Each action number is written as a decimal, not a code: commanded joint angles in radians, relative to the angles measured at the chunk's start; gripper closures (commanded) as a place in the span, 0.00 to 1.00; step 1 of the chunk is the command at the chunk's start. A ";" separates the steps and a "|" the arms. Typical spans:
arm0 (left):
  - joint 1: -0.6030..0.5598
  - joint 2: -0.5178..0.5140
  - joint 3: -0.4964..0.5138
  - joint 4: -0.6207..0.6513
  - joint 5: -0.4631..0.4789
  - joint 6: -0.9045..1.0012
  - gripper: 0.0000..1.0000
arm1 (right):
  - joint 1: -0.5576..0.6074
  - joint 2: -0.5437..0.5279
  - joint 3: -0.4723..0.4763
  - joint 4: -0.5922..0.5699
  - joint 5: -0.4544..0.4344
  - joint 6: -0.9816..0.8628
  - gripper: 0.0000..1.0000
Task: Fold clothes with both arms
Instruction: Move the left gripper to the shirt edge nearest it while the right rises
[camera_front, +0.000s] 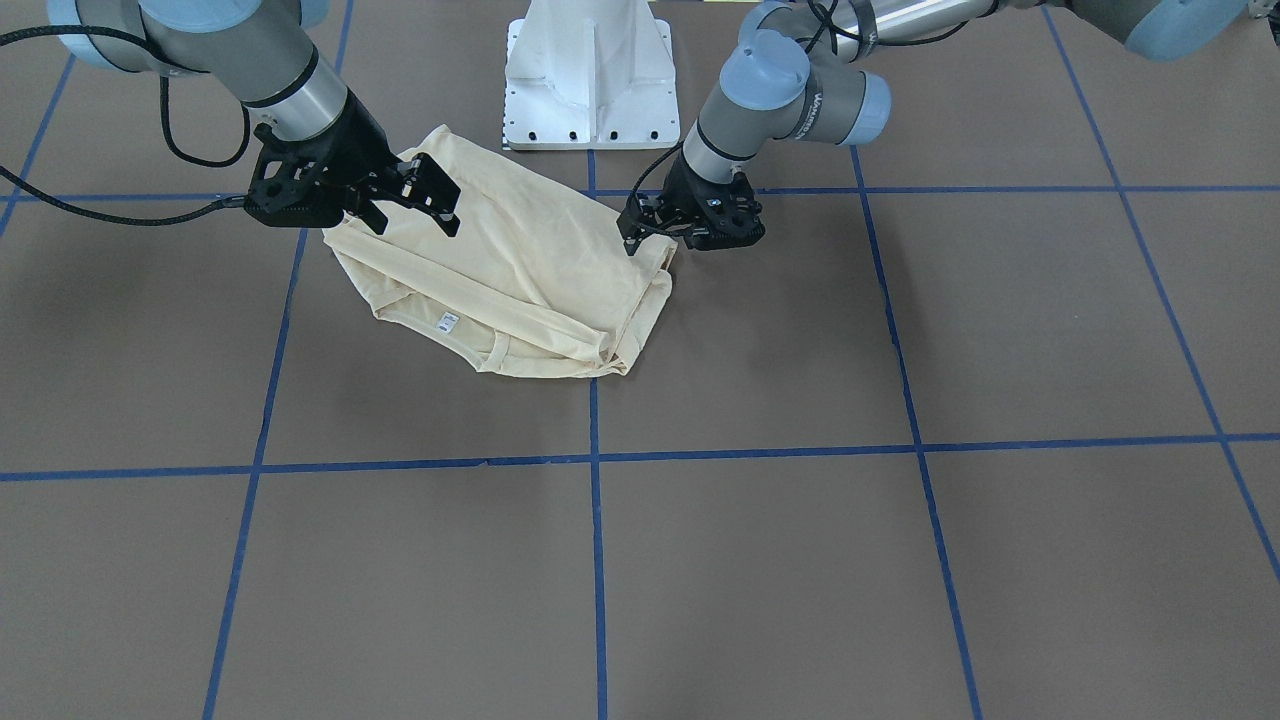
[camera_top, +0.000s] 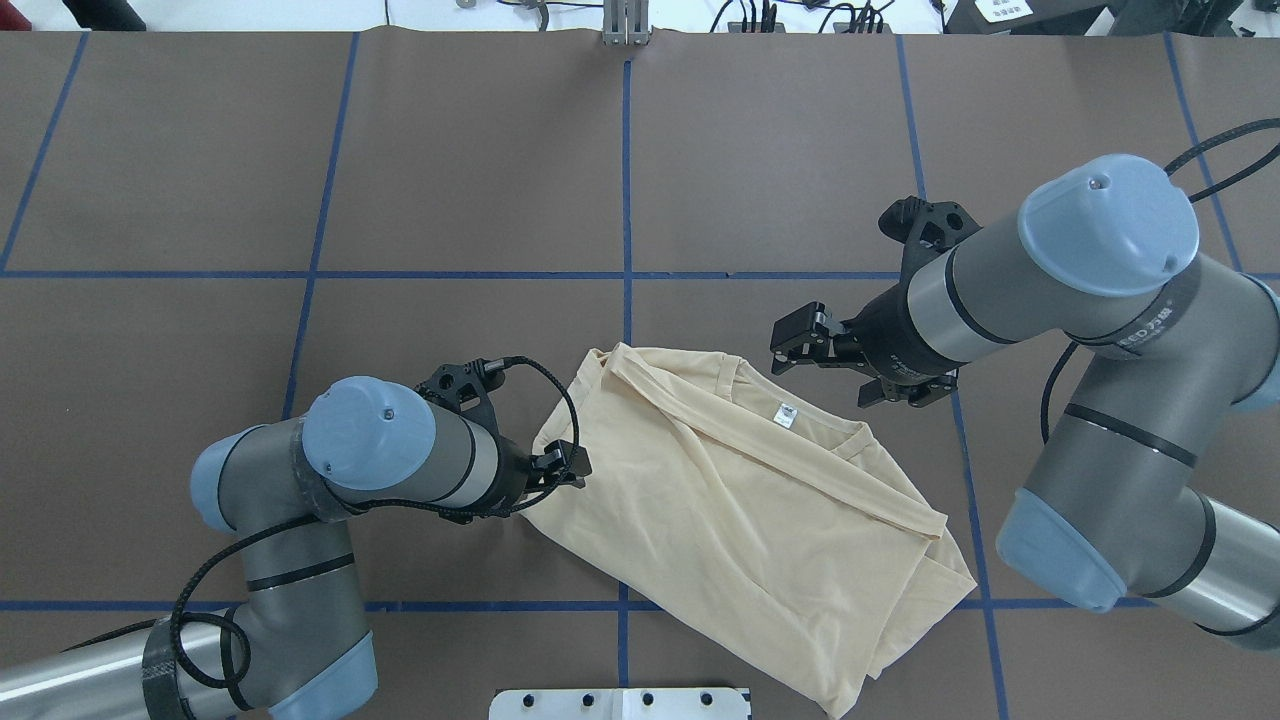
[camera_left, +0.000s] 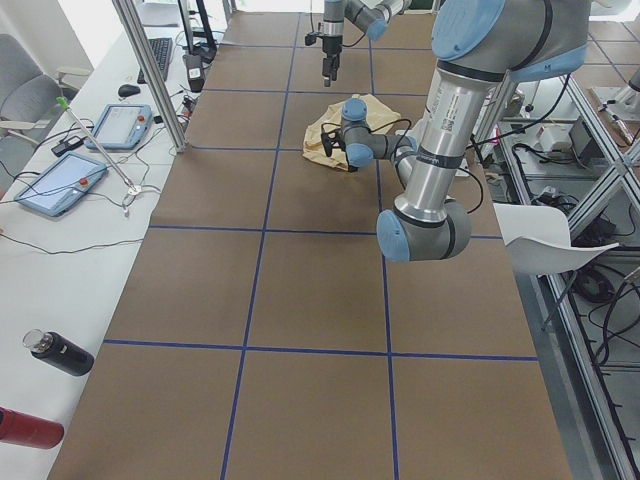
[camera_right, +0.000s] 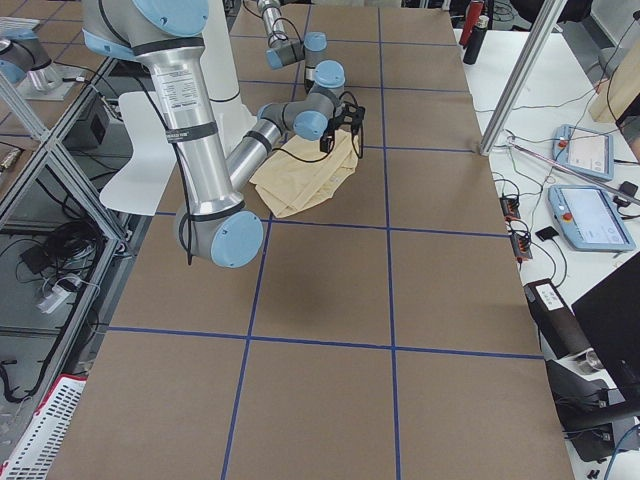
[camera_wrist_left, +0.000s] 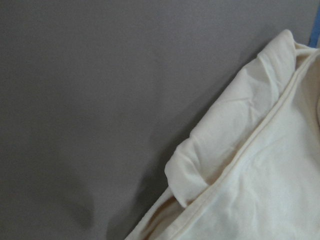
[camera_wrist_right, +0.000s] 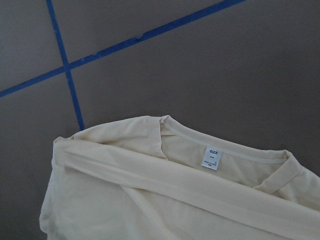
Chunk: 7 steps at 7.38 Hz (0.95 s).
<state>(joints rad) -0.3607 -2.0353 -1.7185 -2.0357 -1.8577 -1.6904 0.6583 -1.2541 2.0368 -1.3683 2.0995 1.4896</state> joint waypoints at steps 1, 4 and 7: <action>0.022 -0.002 0.008 0.003 -0.001 0.000 0.14 | 0.000 0.004 0.000 0.000 -0.001 0.000 0.00; 0.022 -0.011 0.002 0.024 -0.003 0.000 0.57 | -0.002 0.002 -0.007 0.000 -0.001 0.001 0.00; 0.020 -0.017 -0.003 0.029 -0.006 -0.002 1.00 | -0.003 0.001 -0.018 0.000 -0.001 0.001 0.00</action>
<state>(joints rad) -0.3392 -2.0492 -1.7200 -2.0077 -1.8620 -1.6909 0.6555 -1.2524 2.0239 -1.3683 2.0985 1.4910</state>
